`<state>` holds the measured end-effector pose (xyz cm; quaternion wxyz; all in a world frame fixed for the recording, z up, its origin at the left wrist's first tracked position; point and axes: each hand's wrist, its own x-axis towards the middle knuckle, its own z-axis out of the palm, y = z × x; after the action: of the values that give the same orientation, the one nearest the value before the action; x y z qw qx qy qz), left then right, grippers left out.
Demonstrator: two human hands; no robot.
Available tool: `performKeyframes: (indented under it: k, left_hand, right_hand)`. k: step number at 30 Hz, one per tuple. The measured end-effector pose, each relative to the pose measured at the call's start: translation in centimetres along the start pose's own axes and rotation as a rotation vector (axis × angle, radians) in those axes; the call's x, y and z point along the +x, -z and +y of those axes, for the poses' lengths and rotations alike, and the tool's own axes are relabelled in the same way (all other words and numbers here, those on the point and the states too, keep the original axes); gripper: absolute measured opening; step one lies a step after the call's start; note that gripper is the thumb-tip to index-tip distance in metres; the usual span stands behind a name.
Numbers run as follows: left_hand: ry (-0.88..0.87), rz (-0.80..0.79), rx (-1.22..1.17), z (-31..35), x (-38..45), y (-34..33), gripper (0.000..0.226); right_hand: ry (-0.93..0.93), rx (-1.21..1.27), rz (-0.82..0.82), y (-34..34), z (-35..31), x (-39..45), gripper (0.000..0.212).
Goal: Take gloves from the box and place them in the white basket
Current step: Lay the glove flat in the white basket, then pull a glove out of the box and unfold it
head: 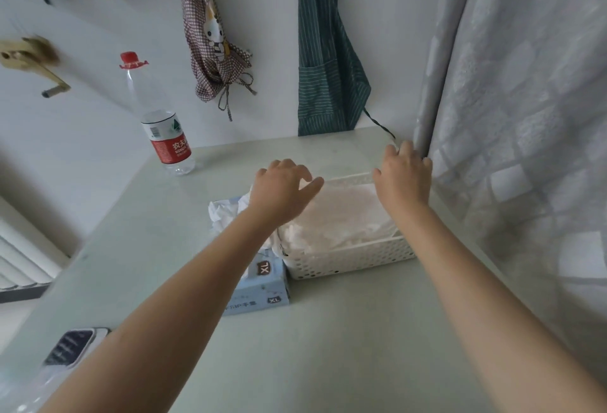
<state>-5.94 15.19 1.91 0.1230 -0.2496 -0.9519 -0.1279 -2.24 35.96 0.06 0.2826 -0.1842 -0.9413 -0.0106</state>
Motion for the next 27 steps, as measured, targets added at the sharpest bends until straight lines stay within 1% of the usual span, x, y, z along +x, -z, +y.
performKeyframes:
  k: [2,3,5,7,8,10,13,14,15,17,19,21,25,27]
  left_hand:
    - [0.083,0.103,-0.078,-1.5,-0.1,0.9,0.028]
    - [0.135,0.119,-0.108,-2.6,-0.5,1.5,0.024]
    - [0.229,0.128,-0.143,-5.0,-1.8,2.5,0.022]
    - [0.294,0.125,-0.172,-7.3,-3.0,3.4,0.021]
    - [0.315,0.118,-0.19,-8.2,-3.6,3.7,0.021]
    - [0.336,0.101,-0.223,-9.6,-4.7,4.0,0.02]
    - [0.34,0.064,-0.276,-10.6,-5.7,4.2,0.019]
    - [0.338,0.043,-0.299,-10.9,-6.1,4.2,0.018]
    - [0.332,0.014,-0.32,-11.0,-6.3,4.1,0.017]
    - [0.309,-0.056,-0.342,-11.0,-6.6,3.9,0.016]
    - [0.284,-0.114,-0.349,-11.1,-7.0,3.5,0.017]
    - [0.287,-0.118,-0.377,-11.3,-7.2,3.2,0.016]
    - [0.315,-0.03,-0.444,-11.3,-7.3,3.2,0.003]
    - [0.322,-0.021,-0.449,-11.4,-7.2,3.2,0.007]
  right_hand:
    - [0.044,0.107,0.002,0.9,-1.5,0.1,0.013]
    - [0.078,0.181,-0.018,1.2,-2.9,0.1,0.014]
    - [0.137,0.389,-0.136,1.9,-6.4,-0.4,0.016]
    - [0.158,0.599,-0.308,2.4,-9.8,-1.0,0.017]
    - [0.168,0.659,-0.376,2.5,-11.1,-1.3,0.02]
    - [0.196,0.681,-0.472,2.8,-13.4,-2.0,0.031]
    - [0.224,0.582,-0.559,3.2,-15.7,-2.8,0.055]
    - [0.236,0.538,-0.574,3.2,-16.4,-3.1,0.059]
    - [0.245,0.504,-0.589,3.0,-16.7,-3.3,0.055]
    - [0.26,0.472,-0.604,2.8,-17.0,-3.5,0.035]
    - [0.257,0.486,-0.59,2.8,-17.2,-3.5,0.023]
    - [0.237,0.541,-0.535,2.9,-17.1,-3.4,0.021]
    - [0.175,0.693,-0.389,4.2,-16.5,-3.0,0.016]
    - [0.15,0.775,-0.309,4.8,-16.3,-2.7,0.018]
